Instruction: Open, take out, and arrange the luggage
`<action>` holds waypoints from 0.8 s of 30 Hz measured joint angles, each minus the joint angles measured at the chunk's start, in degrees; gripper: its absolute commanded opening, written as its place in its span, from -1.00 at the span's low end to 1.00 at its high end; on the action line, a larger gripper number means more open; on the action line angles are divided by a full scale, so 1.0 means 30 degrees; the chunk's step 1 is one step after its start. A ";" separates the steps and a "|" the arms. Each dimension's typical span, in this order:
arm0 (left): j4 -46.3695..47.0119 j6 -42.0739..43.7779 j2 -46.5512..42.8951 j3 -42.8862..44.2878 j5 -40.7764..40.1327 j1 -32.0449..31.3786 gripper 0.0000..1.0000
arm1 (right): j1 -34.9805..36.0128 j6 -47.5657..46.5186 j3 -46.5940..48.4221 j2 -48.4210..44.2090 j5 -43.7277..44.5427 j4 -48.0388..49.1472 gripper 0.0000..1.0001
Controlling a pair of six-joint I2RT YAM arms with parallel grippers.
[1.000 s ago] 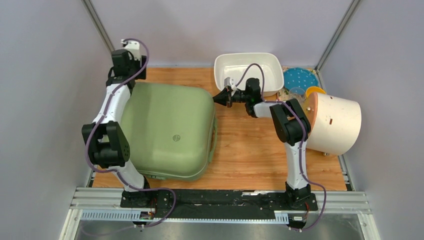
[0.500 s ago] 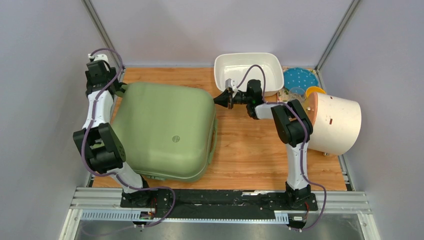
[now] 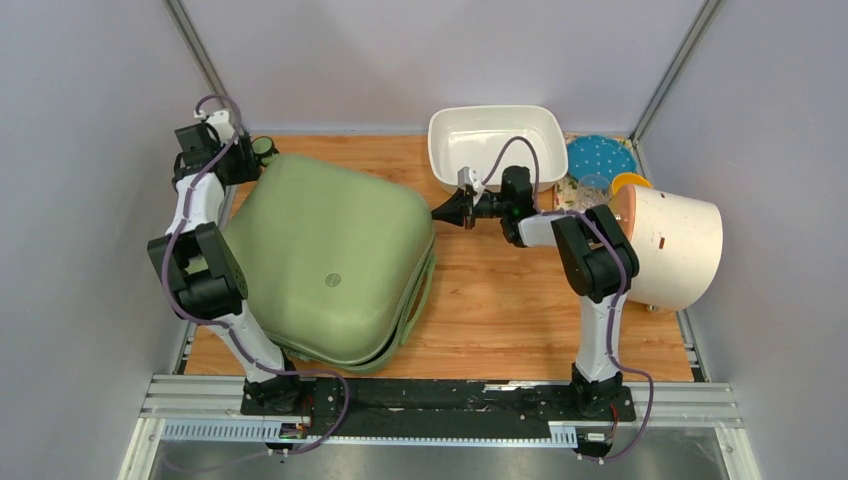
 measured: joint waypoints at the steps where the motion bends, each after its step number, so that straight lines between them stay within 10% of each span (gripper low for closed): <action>1: -0.0015 0.0204 0.0627 0.0648 0.0714 -0.0160 0.31 | -0.0022 -0.0036 -0.0379 -0.0306 -0.0299 -0.0066 -1.00; 13: -0.0197 0.2914 0.3905 0.4000 0.5333 -0.2091 0.30 | -0.0226 -0.4364 0.3089 0.0415 -0.1989 -0.7191 -1.00; 24: -0.1137 0.5034 0.4823 0.5238 0.6280 -0.2477 0.30 | -0.0109 0.1683 0.3526 0.2681 -0.3949 0.0277 -1.00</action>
